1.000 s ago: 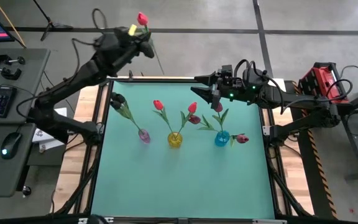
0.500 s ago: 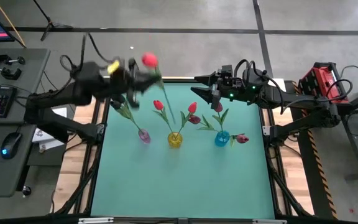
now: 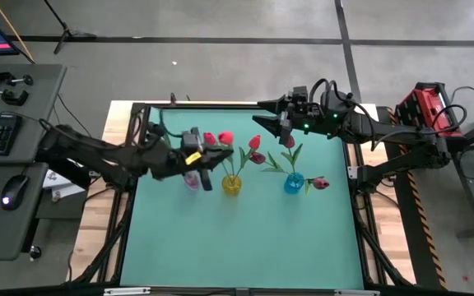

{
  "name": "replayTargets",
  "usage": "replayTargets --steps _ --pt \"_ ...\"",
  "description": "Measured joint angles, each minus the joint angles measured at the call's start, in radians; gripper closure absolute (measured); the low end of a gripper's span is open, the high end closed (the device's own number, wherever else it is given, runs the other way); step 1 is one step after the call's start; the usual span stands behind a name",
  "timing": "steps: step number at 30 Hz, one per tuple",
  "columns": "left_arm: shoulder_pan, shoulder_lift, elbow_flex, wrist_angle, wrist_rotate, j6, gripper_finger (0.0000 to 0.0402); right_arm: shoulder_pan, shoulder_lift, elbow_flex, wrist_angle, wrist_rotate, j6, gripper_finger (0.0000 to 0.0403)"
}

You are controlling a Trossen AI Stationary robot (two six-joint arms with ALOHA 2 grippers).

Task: Sort flowers into vase by color
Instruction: Put the pink flower into the yellow vase

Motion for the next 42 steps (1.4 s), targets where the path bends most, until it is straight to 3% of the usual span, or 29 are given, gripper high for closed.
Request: replayTargets --steps 5,20,30,35,42 --pt "0.009 -0.015 -0.133 0.214 -0.118 0.098 0.0401 0.0 0.0 0.0 -0.008 0.0 0.0 0.0078" --pt "0.015 -0.018 -0.169 0.117 -0.149 0.14 0.0401 0.0 0.0 0.0 -0.01 0.0 0.004 0.0078" --pt "0.016 -0.018 -0.169 0.082 -0.147 0.029 0.0395 0.0 0.0 0.0 -0.01 0.0 0.008 0.0078" --pt "0.03 -0.018 -0.168 0.08 -0.109 0.001 0.0353 0.0 0.0 0.0 -0.01 0.0 0.002 0.0078" --pt "0.036 -0.018 -0.168 0.078 -0.066 -0.007 0.024 0.0 0.0 0.0 -0.008 0.0 -0.018 0.0078"
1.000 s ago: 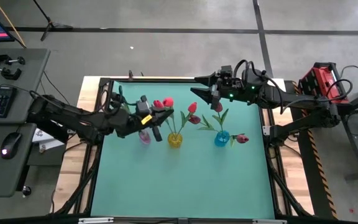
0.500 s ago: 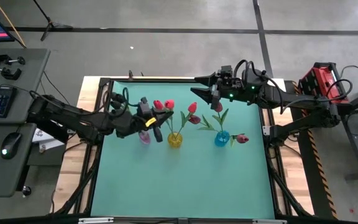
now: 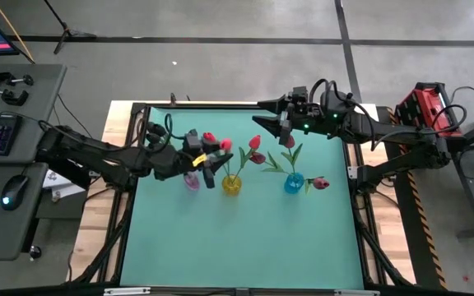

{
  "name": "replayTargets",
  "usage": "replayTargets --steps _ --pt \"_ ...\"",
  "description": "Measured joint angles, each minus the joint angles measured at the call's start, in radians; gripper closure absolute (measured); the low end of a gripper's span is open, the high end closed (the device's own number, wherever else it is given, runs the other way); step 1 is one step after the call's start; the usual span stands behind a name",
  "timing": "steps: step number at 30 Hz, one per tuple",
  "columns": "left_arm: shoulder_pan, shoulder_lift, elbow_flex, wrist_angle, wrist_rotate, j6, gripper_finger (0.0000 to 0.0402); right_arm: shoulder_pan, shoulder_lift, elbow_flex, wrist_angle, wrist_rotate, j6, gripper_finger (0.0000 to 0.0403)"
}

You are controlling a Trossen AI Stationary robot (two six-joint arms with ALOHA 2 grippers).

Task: Sort flowers into vase by color
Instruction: Put the pink flower into the yellow vase

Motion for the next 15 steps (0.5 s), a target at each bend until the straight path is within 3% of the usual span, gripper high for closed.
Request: replayTargets --steps 7,15 --pt "0.0 -0.043 0.0 0.0 0.005 -0.029 0.0138 0.0 -0.004 0.0 0.009 0.0 -0.008 0.0078" --pt "0.0 -0.115 0.002 -0.031 0.015 -0.039 0.0116 -0.001 -0.034 0.0 0.005 0.003 -0.038 0.0078"
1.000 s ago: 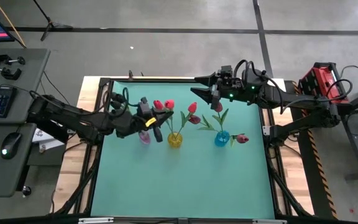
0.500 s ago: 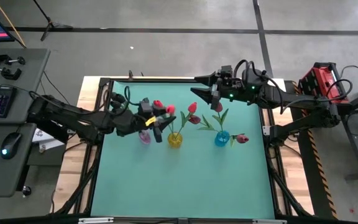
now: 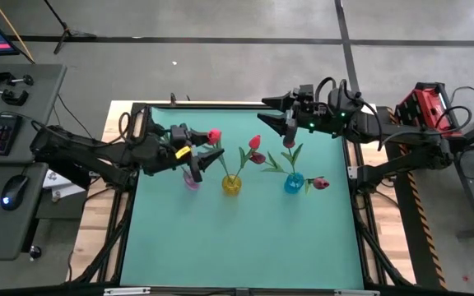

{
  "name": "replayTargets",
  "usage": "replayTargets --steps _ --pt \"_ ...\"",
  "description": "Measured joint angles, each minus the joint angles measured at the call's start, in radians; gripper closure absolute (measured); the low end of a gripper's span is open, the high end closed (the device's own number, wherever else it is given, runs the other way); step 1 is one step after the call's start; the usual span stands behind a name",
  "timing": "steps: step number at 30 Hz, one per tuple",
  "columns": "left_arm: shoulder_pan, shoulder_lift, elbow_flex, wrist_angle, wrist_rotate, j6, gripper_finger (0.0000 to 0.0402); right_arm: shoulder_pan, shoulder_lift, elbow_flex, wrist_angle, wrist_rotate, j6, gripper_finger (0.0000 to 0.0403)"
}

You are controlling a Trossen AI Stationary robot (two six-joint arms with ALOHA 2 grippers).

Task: Sort flowers into vase by color
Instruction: Put the pink flower into the yellow vase, then return to Home Position

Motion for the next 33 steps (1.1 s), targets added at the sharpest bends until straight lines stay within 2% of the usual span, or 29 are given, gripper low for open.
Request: replayTargets --steps 12,18,21,28,33 --pt "0.001 0.085 0.0 -0.078 0.106 -0.068 0.0116 0.0 -0.001 0.0 0.001 0.003 0.003 0.0078" --pt "0.001 0.086 0.031 -0.286 0.091 -0.087 0.0116 0.0 -0.001 0.0 0.001 0.003 0.004 0.0078" --pt "0.0 0.091 0.036 -0.319 0.093 -0.099 0.0116 0.0 -0.001 0.0 0.001 0.003 0.004 0.0078" --pt "-0.003 0.089 0.037 -0.4 0.182 -0.15 0.0116 0.0 -0.001 0.0 0.001 0.004 0.004 0.0078" --pt "-0.003 0.089 0.076 -0.565 0.24 -0.166 0.0116 0.0 -0.001 0.0 0.001 0.004 0.004 0.0078"
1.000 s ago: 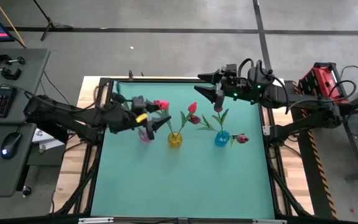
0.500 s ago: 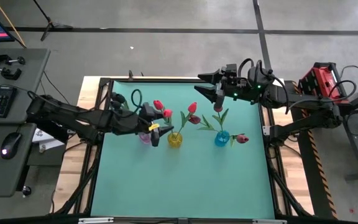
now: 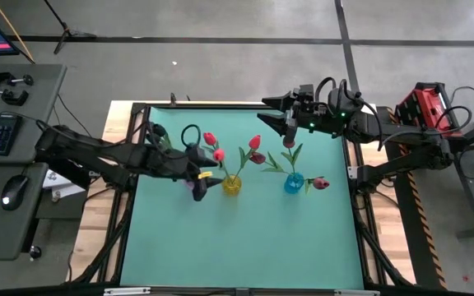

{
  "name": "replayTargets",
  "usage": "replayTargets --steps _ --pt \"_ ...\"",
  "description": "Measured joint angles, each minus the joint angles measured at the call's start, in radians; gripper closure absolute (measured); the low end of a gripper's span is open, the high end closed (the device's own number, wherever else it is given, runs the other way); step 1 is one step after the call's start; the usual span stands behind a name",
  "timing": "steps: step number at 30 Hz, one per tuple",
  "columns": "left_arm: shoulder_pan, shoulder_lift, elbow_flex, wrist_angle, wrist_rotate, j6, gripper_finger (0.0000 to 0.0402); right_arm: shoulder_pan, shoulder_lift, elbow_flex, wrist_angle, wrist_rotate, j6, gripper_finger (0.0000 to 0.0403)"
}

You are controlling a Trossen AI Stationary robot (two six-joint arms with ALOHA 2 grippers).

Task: Sort flowers into vase by color
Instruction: Return to Home Position

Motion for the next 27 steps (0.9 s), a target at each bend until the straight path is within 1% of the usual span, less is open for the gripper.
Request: replayTargets --steps 3,8,11,13,16,17,19,21,22,24,25,27 --pt "0.0 0.0 0.05 -0.112 0.006 0.002 0.0116 0.0 0.0 0.0 0.0 0.0 -0.001 0.0078" --pt "-0.011 -0.006 0.117 -0.261 0.007 0.046 0.0116 0.0 0.0 0.0 0.0 0.0 -0.005 0.0078" --pt "-0.03 -0.045 0.124 -0.318 0.005 0.054 0.0117 0.0 -0.002 0.0 0.0 0.0 -0.008 0.0078" --pt "-0.051 -0.092 0.114 -0.325 -0.024 0.055 0.0122 0.0 -0.004 0.0 0.001 0.0 -0.025 0.0078" --pt "-0.092 -0.197 0.075 -0.309 -0.137 0.066 0.0151 0.0 -0.013 0.0 0.002 0.009 -0.053 0.0078" --pt "-0.102 -0.237 0.058 -0.307 -0.173 0.066 0.0167 0.0 -0.017 0.0 0.002 0.014 -0.054 0.0078" --pt "-0.112 -0.319 0.01 -0.288 -0.221 0.082 0.0211 0.0 -0.024 0.0 0.011 0.014 -0.061 0.0085" --pt "-0.105 -0.407 -0.057 -0.215 -0.225 0.117 0.0267 0.0 -0.031 0.0 0.013 0.014 -0.086 0.0104" --pt "-0.096 -0.448 -0.095 -0.166 -0.221 0.14 0.0299 0.0 -0.032 0.0 0.012 0.014 -0.098 0.0121" --pt "-0.077 -0.533 -0.177 -0.061 -0.184 0.18 0.0365 0.0 -0.041 0.0 -0.027 0.014 -0.105 0.017" --pt "-0.069 -0.577 -0.223 -0.025 -0.161 0.183 0.0383 0.0 -0.042 0.0 -0.056 0.013 -0.103 0.0202" --pt "-0.054 -0.662 -0.32 0.041 -0.14 0.181 0.0386 0.0 -0.057 0.0 -0.147 0.013 -0.081 0.028"
